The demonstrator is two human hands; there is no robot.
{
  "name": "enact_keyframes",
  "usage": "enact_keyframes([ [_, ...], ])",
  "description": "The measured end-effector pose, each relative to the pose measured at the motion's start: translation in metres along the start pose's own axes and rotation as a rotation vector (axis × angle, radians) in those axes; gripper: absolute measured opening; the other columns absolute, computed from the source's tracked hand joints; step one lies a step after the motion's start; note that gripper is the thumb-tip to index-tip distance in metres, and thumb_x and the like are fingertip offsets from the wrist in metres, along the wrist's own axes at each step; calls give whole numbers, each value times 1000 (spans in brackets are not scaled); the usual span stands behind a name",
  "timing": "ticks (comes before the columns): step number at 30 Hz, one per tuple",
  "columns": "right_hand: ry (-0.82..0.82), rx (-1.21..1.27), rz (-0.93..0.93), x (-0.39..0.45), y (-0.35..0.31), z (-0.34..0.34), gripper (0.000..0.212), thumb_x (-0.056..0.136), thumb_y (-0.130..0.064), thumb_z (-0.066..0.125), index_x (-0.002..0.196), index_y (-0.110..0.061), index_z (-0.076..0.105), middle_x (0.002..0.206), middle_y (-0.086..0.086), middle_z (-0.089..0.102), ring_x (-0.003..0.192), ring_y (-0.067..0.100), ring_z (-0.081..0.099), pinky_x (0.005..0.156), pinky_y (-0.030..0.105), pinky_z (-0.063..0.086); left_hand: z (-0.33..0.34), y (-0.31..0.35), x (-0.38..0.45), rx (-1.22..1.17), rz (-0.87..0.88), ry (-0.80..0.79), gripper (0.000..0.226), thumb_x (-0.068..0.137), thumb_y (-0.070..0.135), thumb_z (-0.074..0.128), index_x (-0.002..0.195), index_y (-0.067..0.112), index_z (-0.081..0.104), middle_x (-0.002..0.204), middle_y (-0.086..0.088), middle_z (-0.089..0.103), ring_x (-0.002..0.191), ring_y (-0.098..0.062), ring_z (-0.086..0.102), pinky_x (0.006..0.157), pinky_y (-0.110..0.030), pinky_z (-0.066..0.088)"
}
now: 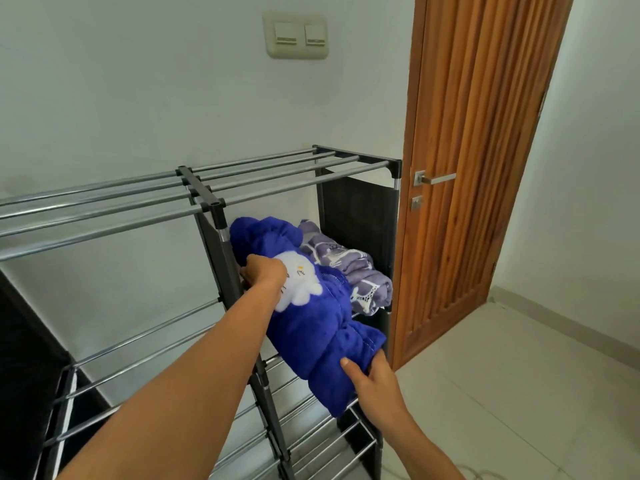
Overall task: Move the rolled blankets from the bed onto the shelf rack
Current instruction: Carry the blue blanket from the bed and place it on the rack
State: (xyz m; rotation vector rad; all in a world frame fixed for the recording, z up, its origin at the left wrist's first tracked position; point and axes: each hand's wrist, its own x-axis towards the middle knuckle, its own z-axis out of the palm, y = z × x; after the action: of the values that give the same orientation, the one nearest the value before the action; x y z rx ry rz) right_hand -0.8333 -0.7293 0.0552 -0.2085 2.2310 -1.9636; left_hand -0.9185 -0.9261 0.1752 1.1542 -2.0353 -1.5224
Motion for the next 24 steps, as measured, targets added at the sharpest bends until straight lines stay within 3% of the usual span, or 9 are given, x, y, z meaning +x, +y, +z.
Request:
enact_keyframes([
  [3, -14, -23, 24, 2, -3, -2, 35, 88, -30, 62, 117, -27, 42, 116, 0, 61, 97, 12, 59, 82, 24, 49, 5, -3, -7, 202, 28, -78, 72, 91, 16, 55, 149, 4, 14, 152, -22, 26, 135, -40, 38, 111, -48, 38],
  [6, -10, -39, -6, -1, -14, -4, 44, 89, -31, 61, 127, -20, 42, 117, -3, 58, 95, 9, 56, 76, 18, 48, 7, -7, -23, 419, 129, -107, 85, 88, 23, 63, 150, 4, 8, 154, -23, 17, 138, -43, 31, 111, -50, 37],
  [8, -17, -49, -33, -4, -20, -4, 52, 89, -33, 60, 134, -19, 37, 115, -8, 53, 97, 8, 54, 81, 19, 48, 8, -13, -24, 489, 183, -103, 91, 86, 21, 65, 151, 7, 4, 156, -22, 10, 139, -44, 26, 111, -51, 36],
  [11, -104, -83, -17, -7, -21, -6, 62, 89, -31, 61, 140, -20, 29, 127, -6, 50, 104, 10, 51, 88, 24, 47, 5, -25, -24, 635, 273, -132, 84, 89, 23, 60, 153, 15, 5, 157, -22, 2, 140, -45, 23, 112, -52, 34],
  [14, -186, -150, 56, -10, -15, -13, 67, 89, -30, 61, 144, -22, 25, 138, -1, 49, 113, 15, 53, 93, 27, 47, 4, -39, -25, 840, 290, -182, 67, 94, 33, 49, 150, 10, 22, 156, -22, 10, 136, -43, 30, 108, -49, 40],
  [20, -246, -193, 129, -24, -8, -27, 68, 88, -26, 62, 145, -21, 24, 138, 2, 51, 116, 16, 53, 93, 27, 42, 3, -42, -41, 869, 212, -167, 74, 94, 38, 47, 148, -3, 19, 154, -26, 12, 132, -43, 37, 105, -47, 42],
  [24, -245, -207, 131, -32, -4, -40, 68, 88, -25, 62, 145, -17, 25, 131, 2, 59, 115, 17, 58, 98, 32, 45, 4, -44, -64, 900, 353, -93, 69, 91, 39, 51, 146, 3, 28, 155, -23, 13, 137, -40, 30, 108, -50, 39],
])
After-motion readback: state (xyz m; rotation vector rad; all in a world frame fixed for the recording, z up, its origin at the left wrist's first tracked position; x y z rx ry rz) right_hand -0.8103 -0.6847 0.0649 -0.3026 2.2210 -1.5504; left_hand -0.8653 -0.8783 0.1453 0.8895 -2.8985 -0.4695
